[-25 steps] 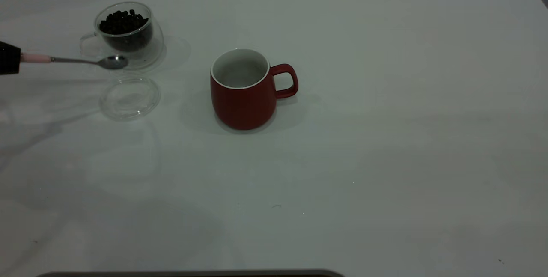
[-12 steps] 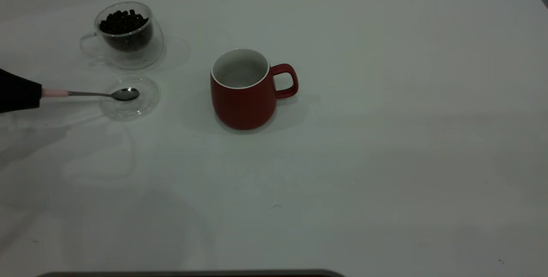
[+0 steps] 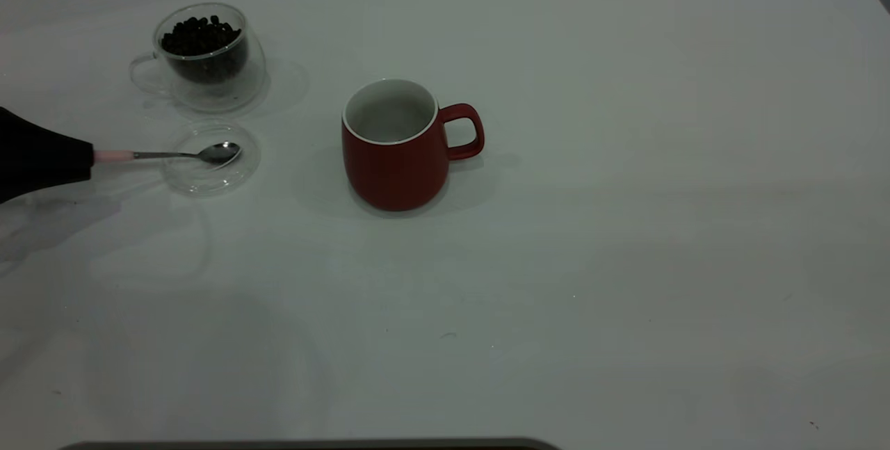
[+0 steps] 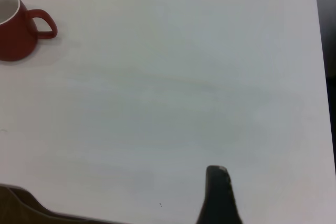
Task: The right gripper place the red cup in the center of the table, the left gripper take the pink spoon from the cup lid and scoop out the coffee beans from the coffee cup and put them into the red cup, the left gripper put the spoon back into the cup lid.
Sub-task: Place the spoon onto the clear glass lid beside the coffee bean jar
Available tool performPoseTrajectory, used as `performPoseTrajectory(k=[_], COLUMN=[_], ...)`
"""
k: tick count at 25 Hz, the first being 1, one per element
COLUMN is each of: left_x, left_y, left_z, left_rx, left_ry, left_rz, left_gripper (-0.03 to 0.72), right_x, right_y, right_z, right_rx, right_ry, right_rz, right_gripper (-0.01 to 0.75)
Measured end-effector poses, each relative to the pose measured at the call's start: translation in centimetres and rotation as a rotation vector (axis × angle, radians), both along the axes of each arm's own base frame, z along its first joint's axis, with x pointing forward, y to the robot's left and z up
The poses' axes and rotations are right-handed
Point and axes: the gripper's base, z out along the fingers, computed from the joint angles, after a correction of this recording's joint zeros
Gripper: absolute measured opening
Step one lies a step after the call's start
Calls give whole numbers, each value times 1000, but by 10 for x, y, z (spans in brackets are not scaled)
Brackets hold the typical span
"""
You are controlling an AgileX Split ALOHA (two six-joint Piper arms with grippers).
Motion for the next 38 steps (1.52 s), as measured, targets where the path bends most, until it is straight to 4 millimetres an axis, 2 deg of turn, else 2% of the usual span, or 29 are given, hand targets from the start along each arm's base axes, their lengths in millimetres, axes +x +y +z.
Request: performPoseTrajectory(k=[13,20,23,33,38], left_x=[12,12,13,14,15], left_y=[-19,-20,-19,-16,-13], left_z=[-1,-1,-2,-6,-9], left_rx=[8,7,11,69,112], left_ry=[-6,-5,-4,14,19], left_rz=[9,14,21,48,55], left_gripper=[125,144,199,489,540], right_x=[0,0,0,0,0], right_y=[0,0,0,0,0], right_z=[0,0,0,0,0], right_rx=[0,0,0,0,0], right_ry=[0,0,0,0,0], right_rz=[0,0,0,0,0], right_gripper=[591,591,591,591,591])
